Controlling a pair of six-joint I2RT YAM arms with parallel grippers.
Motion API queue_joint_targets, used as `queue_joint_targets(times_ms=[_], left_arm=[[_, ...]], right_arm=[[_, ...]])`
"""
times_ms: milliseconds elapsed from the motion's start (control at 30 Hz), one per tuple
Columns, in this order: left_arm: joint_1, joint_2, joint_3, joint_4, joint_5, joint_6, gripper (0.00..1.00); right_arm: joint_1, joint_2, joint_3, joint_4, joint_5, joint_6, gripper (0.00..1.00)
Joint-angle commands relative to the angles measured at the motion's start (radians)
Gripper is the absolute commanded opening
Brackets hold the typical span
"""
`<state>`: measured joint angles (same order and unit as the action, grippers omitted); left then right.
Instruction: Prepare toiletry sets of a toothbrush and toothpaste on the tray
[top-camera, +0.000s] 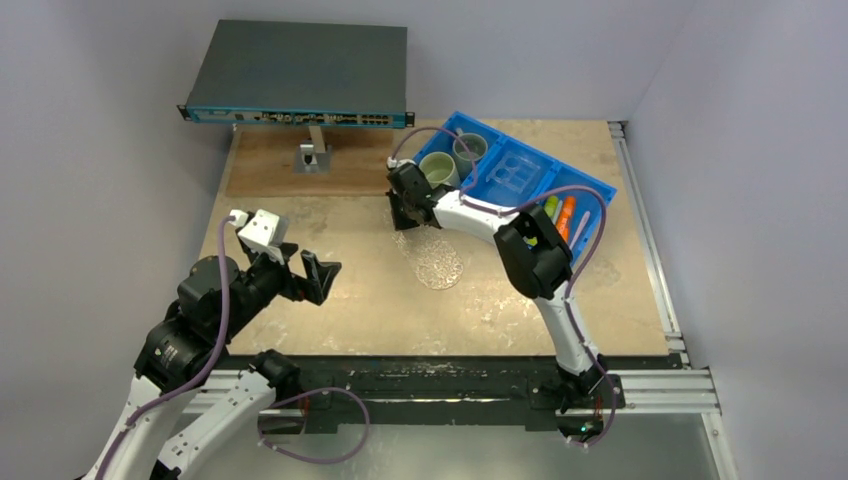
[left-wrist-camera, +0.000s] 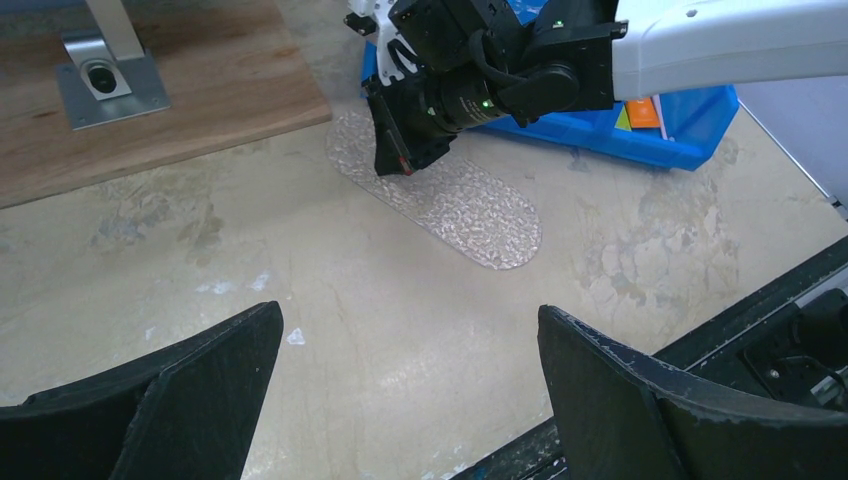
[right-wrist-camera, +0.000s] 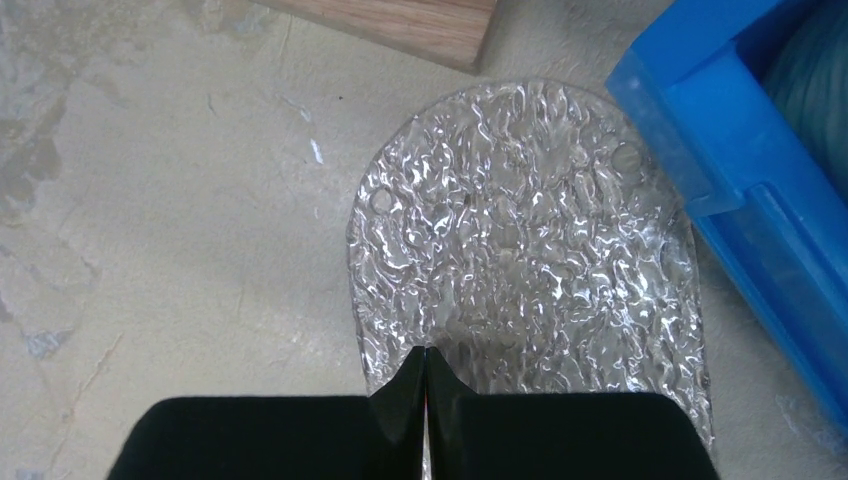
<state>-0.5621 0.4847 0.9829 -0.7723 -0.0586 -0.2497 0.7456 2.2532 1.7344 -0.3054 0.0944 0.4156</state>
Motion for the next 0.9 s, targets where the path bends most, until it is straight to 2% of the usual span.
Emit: queue_joint_targets(times_ms=[0,333,867], left_arm=[[0.007,-0.004,-0.01,0.015,-0.013,0.01,1.0],[0.007,-0.005,-0.01,0.015,-0.017,0.01,1.0],[0.007,-0.005,-0.01,0.015,-0.027,0.012,1.0]], right_arm=[[0.013,-0.001,-0.017,-0.001,0.032,-0.04,0.0],[0.042,0.01,-0.052,-0.018,0.033,-0.081,0.0],[0.112,-0.09,-0.22,0.004,-0.091,-0.215,0.0]])
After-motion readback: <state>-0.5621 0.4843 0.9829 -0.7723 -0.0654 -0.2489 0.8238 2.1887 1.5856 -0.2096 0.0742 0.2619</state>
